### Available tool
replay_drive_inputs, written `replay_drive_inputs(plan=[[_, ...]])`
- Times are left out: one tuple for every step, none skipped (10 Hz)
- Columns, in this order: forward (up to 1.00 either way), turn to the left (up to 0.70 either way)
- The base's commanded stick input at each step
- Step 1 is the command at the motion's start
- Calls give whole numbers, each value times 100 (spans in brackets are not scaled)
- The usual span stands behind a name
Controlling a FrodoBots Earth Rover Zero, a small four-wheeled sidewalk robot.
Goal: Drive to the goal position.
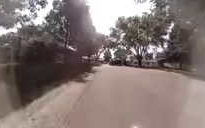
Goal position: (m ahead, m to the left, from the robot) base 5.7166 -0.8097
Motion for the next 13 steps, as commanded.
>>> replay_drive_inputs(plan=[[100, 2], [100, 2], [100, 2], [100, 0], [100, -19], [100, -26], [100, -34], [100, -17], [100, 0], [100, 0], [100, 0], [100, 0], [100, 0]])
